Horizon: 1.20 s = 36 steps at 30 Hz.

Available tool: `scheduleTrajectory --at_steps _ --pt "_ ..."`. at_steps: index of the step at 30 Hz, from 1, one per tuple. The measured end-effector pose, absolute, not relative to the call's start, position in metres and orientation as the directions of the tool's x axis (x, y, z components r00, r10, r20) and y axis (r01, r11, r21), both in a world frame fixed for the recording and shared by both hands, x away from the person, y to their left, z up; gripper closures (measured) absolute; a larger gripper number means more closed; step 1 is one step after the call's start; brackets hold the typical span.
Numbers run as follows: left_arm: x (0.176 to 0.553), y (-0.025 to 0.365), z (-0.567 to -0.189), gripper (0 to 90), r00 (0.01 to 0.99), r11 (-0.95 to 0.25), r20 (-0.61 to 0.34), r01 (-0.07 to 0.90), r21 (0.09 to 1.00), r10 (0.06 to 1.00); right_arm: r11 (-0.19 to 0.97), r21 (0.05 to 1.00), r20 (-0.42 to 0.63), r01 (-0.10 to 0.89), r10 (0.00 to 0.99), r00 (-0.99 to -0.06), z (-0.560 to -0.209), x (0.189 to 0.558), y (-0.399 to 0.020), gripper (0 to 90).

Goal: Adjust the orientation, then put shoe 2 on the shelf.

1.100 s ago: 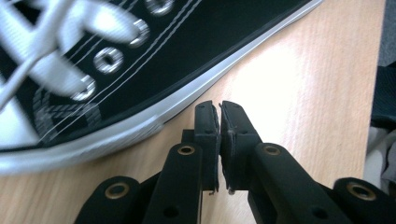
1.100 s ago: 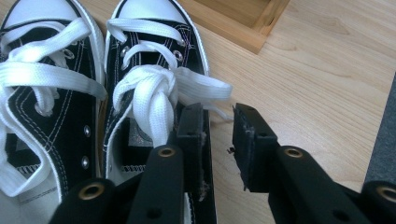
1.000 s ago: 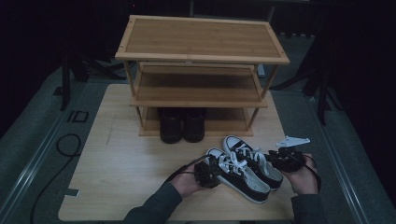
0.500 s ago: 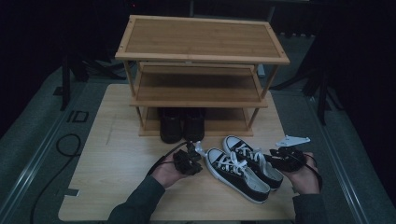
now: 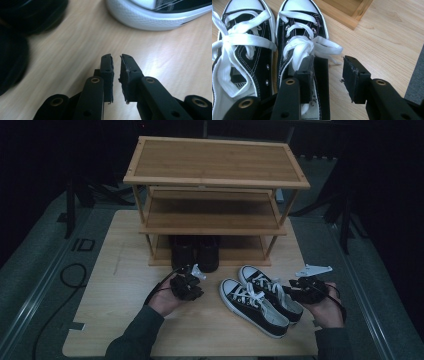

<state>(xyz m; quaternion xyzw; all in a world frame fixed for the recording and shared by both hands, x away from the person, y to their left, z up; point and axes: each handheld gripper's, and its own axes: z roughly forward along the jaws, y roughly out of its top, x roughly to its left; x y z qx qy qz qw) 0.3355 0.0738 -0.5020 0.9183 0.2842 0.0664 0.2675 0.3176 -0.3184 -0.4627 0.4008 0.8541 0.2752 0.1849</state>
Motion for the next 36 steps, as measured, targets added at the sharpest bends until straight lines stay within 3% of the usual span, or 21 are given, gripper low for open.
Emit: scheduleTrajectory --at_steps 14,36 --pt "0.341 0.095 -0.500 72.7 0.785 -0.648 -0.017 0.524 0.552 0.620 0.561 0.614 -0.083 0.556 0.746 -0.661 -0.456 0.309 -0.312 52.5" --pt "0.340 0.111 -0.508 66.1 0.754 -0.620 -0.016 0.552 0.558 0.657 0.641 0.556 -0.055 0.529 0.663 -0.746 -0.456 0.294 -0.290 51.5"
